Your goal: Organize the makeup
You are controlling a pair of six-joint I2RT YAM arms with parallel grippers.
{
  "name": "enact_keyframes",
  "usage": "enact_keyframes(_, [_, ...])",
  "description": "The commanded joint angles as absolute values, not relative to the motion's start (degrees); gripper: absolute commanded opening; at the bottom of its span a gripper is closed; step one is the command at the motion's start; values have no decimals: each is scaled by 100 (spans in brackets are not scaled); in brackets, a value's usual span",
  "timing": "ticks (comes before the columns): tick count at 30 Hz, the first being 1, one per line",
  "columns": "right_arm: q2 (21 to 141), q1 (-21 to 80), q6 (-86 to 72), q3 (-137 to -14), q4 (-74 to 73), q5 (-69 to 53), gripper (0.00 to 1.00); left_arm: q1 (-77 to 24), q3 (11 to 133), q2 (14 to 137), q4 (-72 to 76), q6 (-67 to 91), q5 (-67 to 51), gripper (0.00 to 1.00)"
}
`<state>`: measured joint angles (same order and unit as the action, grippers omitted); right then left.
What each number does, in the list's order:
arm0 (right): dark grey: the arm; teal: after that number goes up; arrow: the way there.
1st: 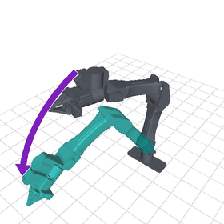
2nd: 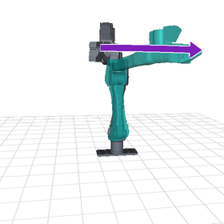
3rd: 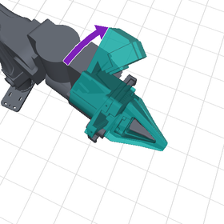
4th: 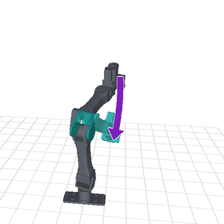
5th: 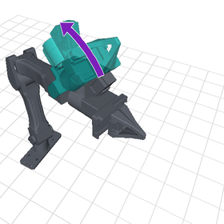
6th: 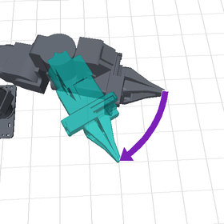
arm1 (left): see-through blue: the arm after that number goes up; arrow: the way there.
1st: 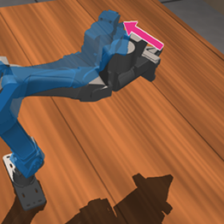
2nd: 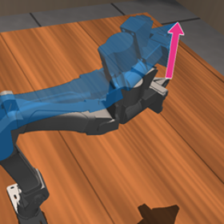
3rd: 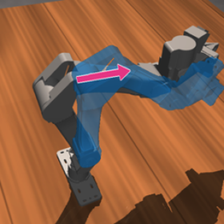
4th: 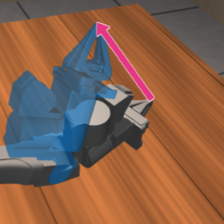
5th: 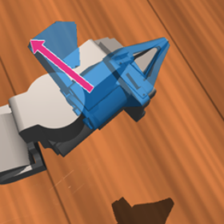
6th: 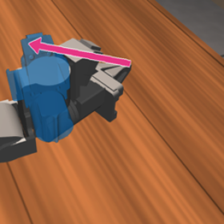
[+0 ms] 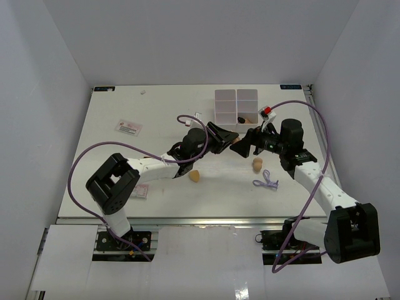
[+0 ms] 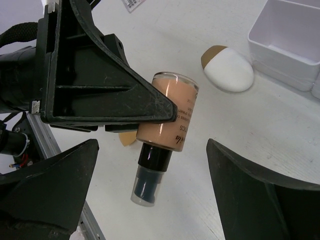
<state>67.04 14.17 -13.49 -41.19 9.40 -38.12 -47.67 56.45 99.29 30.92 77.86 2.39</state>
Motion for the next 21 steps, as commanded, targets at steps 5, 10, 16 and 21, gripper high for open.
enact_keyframes(5, [7049, 1518, -1519, -4299, 1609, -3823, 84, -4844, 5917, 9822, 3368, 8100, 218, 0])
enact_keyframes(10, [7110, 1520, -1512, -4217, 1915, -3735, 77, -4869, 5915, 9876, 3419, 8324, 211, 0])
enact_keyframes(16, [7050, 1521, -1521, -4026, 2361, -3447, 72, -4895, 5915, 9896, 3350, 8594, 351, 0])
enact_keyframes(21, [7068, 1529, -1597, -3985, 2556, -3330, 71, -4937, 5875, 9894, 3340, 8838, 544, 0])
